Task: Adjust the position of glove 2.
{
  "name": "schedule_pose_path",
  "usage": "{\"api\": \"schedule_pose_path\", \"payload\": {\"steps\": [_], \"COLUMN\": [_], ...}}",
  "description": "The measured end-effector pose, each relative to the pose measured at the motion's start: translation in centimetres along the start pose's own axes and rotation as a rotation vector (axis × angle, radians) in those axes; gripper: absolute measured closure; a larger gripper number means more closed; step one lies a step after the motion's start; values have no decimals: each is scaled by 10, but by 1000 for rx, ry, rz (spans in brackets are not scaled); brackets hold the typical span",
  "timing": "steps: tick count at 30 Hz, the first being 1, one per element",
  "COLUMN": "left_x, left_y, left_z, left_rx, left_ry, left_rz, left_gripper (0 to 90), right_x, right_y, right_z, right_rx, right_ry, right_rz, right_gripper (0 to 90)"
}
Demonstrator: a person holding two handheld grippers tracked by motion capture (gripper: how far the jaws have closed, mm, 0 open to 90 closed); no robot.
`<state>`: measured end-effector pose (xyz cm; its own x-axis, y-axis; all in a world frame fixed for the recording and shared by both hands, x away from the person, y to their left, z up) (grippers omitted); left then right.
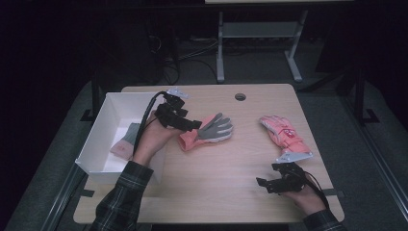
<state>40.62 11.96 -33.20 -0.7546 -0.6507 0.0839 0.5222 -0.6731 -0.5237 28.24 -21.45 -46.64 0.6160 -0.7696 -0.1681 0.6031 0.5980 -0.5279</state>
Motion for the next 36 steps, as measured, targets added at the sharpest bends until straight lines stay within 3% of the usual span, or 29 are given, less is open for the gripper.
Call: {"api": "schedule_pose_path", "payload": {"steps": [3, 6, 7, 9, 14, 20, 22, 27, 36], "left_x": [7, 11, 12, 14, 11, -4, -10, -20, -29], "left_y": [11, 21, 25, 33, 56, 80, 87, 101, 116], "left_z": [0, 0, -1, -2, -12, -29, -35, -45, -62], "left_rx": [-11, -35, -41, -39, -74, -79, -96, -121, -145], "left_ry": [17, 28, 36, 26, 45, 1, 6, 17, -16], "left_rz": [-3, 15, 17, 35, 62, 77, 72, 108, 74], "left_gripper": [485, 786, 786, 896, 898, 898, 898, 898, 899], "right_x": [-1, -1, -1, -1, -1, -1, -1, -1, -1], "right_y": [0, 0, 0, 0, -1, 0, 1, 1, 1], "right_z": [0, 0, 0, 0, 1, 1, 1, 0, 1], "right_rx": [-1, -2, 0, 0, 3, 6, 5, 1, 4], "right_ry": [3, 4, 1, 2, -5, 1, -4, -2, -4], "right_rz": [-1, 0, 1, 2, 6, 10, 11, 12, 12], "right_gripper": [141, 141, 141, 141, 141, 142, 142, 142, 142]}}
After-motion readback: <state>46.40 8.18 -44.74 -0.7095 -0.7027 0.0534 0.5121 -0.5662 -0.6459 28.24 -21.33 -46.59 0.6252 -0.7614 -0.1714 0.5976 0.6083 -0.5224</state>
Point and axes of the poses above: each handheld gripper's, and its own axes: y roughly forward along the jaws, z roughly out of its top, x roughly to its right, the point moved 2 cm from there along y, roughly forward along the jaws, and after that the axes turned 14 degrees about x, right-handed, at the moved point
